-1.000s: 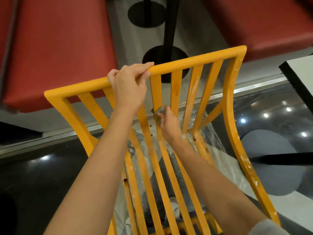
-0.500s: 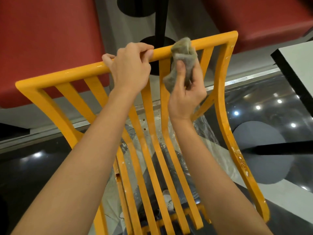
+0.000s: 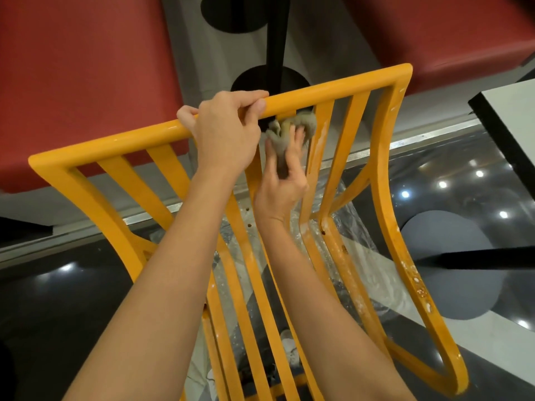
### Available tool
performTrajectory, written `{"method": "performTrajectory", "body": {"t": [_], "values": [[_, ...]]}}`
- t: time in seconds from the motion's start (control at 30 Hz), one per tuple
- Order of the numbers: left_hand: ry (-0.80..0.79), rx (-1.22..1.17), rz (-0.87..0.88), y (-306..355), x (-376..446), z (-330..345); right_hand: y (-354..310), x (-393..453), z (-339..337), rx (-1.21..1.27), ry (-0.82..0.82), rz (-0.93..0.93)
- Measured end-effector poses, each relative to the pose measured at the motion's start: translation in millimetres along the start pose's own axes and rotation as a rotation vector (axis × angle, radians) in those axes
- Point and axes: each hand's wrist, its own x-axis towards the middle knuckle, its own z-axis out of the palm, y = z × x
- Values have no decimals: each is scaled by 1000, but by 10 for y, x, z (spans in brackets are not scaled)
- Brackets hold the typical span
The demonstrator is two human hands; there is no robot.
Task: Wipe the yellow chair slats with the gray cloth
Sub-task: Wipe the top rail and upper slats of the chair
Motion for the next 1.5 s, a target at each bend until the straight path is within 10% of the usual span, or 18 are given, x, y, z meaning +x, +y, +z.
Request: {"method": "performTrajectory", "body": {"t": [0.37, 0.57, 0.9, 1.5], "values": [[-37, -28, -1, -35, 7, -10, -174, 60, 280, -28, 192, 30], [-31, -31, 13, -40, 2, -8, -119, -103, 202, -71, -25, -38], [-39, -45, 15, -45, -3, -6, 103, 116, 119, 182, 287, 246], [-55, 18, 24, -49, 2, -26, 136, -69, 448, 89, 369, 362]]}}
